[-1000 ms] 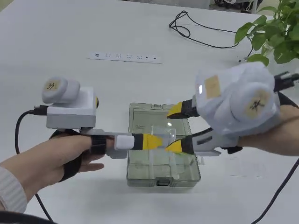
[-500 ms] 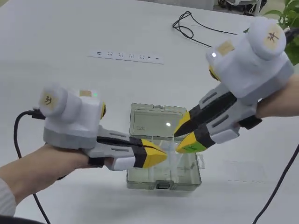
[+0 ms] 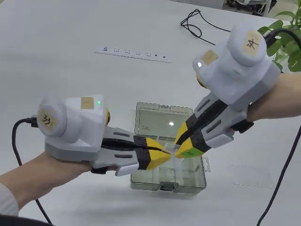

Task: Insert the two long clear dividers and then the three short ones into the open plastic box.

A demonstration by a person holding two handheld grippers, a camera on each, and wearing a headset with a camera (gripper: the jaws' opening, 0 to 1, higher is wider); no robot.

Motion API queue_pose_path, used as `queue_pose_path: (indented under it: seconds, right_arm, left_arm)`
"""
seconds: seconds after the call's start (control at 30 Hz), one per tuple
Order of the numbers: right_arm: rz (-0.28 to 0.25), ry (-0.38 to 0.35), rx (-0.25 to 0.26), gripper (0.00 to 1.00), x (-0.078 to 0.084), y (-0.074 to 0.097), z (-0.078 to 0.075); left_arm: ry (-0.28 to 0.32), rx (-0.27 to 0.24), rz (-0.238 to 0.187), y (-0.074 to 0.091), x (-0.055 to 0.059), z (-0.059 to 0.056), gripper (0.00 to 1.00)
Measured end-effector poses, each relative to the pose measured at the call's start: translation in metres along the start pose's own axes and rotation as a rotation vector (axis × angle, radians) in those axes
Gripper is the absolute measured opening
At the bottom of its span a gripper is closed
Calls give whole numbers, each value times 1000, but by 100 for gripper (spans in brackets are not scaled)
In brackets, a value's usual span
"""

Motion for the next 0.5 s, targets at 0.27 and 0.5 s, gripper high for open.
queue_pose_path:
  seconds: [0.27, 0.5]
  right_arm:
    - [21, 0, -15, 4, -2, -3, 4]
    - [57, 17, -20, 2, -6, -7, 3]
  left_arm:
    - [-4, 9, -2, -1, 2, 0, 0]
    - [-9, 5, 5, 0, 4, 0, 0]
Point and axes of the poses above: the centre of the closed fingertips' face, and the gripper's own axes: y roughly backward along the fingers, z roughly to its left, x roughly out of its underside, the point moved 9 cm from there along y, roughly backward along the fingers, and after that the axes turned 6 degrees about -z, right-handed, at the moved point
